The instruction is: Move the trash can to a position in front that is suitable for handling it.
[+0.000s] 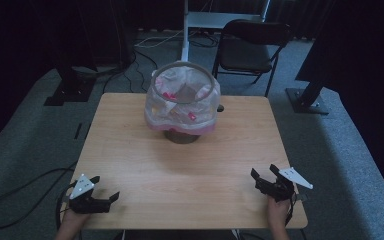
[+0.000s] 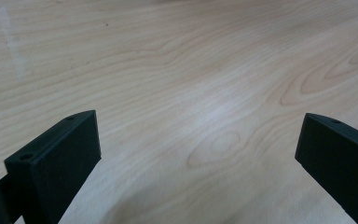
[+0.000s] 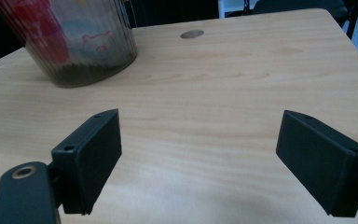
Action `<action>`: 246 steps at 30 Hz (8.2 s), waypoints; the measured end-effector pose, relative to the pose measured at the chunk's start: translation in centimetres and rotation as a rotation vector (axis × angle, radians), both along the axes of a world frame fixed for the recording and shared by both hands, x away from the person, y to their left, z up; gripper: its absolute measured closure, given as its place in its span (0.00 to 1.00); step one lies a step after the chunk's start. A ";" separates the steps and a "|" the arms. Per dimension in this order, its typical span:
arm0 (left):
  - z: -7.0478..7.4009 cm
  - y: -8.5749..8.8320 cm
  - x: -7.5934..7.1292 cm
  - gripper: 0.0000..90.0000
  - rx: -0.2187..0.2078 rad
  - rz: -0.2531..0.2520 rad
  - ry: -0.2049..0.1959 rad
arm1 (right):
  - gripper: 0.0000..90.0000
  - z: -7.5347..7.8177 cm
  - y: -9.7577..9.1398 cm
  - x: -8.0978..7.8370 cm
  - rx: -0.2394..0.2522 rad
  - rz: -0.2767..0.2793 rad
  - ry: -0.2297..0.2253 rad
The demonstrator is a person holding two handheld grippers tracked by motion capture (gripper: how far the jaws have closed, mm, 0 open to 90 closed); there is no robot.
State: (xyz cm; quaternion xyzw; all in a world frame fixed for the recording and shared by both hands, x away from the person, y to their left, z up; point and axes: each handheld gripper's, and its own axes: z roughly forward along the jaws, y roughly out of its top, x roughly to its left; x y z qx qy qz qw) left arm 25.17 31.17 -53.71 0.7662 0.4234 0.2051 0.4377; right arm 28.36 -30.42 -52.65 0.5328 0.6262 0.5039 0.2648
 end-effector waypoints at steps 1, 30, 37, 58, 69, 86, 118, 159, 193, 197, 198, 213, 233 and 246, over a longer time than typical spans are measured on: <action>-0.1 0.4 0.1 0.00 -0.028 0.004 0.006 | 0.15 0.0 -0.1 -0.3 0.013 0.005 0.004; -0.4 -1.1 5.3 0.00 0.021 0.048 0.138 | 0.14 -1.6 3.1 4.5 -0.123 0.168 0.207; -0.3 -2.5 8.1 0.00 0.033 0.044 0.122 | 0.13 -1.5 3.1 6.3 -0.090 0.155 0.184; 1.2 -5.1 16.0 0.00 0.019 0.099 0.077 | 0.14 1.2 6.2 13.6 -0.058 0.106 0.129; 3.3 -6.9 20.2 0.00 0.020 0.141 0.019 | 0.14 2.4 7.5 17.6 -0.061 0.069 0.131; 5.4 -9.2 25.7 0.00 0.002 0.197 0.019 | 0.14 6.0 8.8 23.6 -0.109 0.014 0.142; 10.3 -11.8 29.3 0.00 0.056 0.235 -0.040 | 0.14 10.3 12.2 28.8 -0.025 0.148 0.142; 11.5 -9.5 23.7 0.04 0.134 0.121 -0.011 | 0.20 10.0 12.5 23.9 0.075 0.392 0.132; 11.3 -8.0 17.3 0.04 0.245 0.054 -0.014 | 0.20 9.5 13.7 17.7 0.093 0.491 0.112; 11.1 -7.8 16.6 0.04 0.231 0.046 -0.020 | 0.20 9.5 13.6 17.0 0.094 0.519 0.110; 11.1 -7.7 16.5 0.04 0.234 0.047 -0.022 | 0.20 9.5 13.7 16.7 0.087 0.522 0.108; 9.4 -6.3 15.3 0.02 0.231 0.030 0.011 | 0.15 9.5 12.6 14.7 0.038 0.497 0.068; 10.1 -7.5 18.6 0.02 0.138 0.094 0.040 | 0.15 8.9 15.5 18.4 0.012 0.400 0.142; 10.2 -7.3 17.7 0.02 0.154 0.028 0.062 | 0.19 9.2 15.6 17.4 0.047 0.452 0.147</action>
